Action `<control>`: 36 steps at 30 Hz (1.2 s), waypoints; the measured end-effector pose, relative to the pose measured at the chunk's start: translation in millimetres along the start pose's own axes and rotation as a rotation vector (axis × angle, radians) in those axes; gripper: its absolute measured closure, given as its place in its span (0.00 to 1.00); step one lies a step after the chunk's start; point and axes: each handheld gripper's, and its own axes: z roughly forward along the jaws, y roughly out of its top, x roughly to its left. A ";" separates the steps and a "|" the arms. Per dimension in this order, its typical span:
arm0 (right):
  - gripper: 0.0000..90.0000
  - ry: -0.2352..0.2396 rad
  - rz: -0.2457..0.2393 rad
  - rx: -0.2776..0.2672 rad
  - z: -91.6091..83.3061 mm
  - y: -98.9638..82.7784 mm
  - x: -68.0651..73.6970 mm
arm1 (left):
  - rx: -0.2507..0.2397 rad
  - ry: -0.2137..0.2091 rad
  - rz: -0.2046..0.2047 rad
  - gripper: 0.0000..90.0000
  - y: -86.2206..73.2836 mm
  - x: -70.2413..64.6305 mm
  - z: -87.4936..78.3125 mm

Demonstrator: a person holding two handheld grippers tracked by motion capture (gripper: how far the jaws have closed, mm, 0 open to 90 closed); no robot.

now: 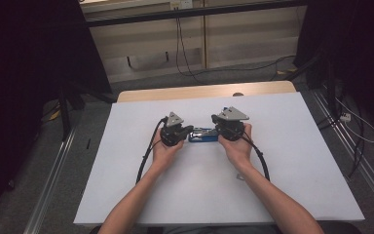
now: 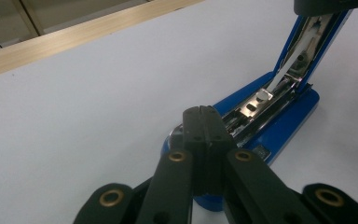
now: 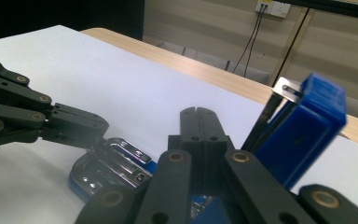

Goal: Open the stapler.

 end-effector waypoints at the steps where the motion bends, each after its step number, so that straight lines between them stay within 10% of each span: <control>1: 1.00 -0.002 -0.002 0.001 -0.6 -0.4 -0.9 | 0.001 0.001 0.001 1.00 0.0 -0.1 -0.1; 36: 1.00 -0.047 0.010 0.048 -13.9 -18.1 -30.7 | 0.000 0.006 0.009 1.00 -0.2 -0.9 -0.4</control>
